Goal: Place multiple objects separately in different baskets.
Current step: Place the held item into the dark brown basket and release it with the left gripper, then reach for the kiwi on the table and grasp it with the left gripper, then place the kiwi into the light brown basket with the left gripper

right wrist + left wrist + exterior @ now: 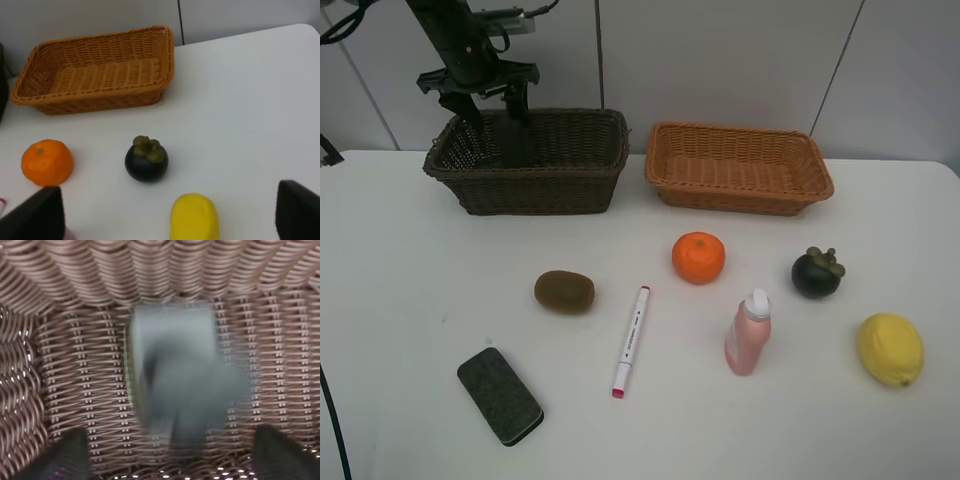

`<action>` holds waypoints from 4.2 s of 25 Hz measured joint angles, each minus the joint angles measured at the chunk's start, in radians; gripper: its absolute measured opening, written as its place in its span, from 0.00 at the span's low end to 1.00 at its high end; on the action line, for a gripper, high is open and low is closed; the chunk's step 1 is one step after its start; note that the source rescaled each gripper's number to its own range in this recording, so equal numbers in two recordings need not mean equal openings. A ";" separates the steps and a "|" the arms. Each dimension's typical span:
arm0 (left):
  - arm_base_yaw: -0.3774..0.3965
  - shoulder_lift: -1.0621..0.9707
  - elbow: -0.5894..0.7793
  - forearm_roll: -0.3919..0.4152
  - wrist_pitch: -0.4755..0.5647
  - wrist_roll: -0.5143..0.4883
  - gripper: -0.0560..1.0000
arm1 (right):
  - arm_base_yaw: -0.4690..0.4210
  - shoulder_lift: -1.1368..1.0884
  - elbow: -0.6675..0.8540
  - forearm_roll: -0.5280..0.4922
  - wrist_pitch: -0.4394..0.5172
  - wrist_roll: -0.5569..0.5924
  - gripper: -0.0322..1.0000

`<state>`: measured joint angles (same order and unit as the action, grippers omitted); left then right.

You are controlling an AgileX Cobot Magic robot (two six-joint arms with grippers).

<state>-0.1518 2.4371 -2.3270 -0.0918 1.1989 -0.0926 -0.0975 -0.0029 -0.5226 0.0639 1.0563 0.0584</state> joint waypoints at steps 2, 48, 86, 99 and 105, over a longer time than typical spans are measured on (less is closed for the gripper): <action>0.000 -0.002 -0.001 0.006 0.000 -0.001 0.97 | 0.000 0.000 0.000 0.000 0.000 0.000 1.00; -0.469 -0.344 0.963 0.109 -0.329 0.688 0.99 | 0.000 0.000 0.000 0.000 0.000 0.000 1.00; -0.470 -0.295 0.574 0.001 -0.127 0.110 0.64 | 0.000 0.000 0.000 0.000 0.000 0.000 1.00; -0.470 0.080 -0.057 0.021 -0.442 0.082 0.66 | 0.000 0.000 0.000 0.000 0.000 0.000 1.00; -0.465 0.177 -0.095 0.066 -0.509 0.044 0.99 | 0.000 0.000 0.000 0.000 0.000 0.000 1.00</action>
<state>-0.6172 2.6141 -2.4219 -0.0263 0.6895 -0.0482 -0.0975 -0.0029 -0.5226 0.0639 1.0563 0.0584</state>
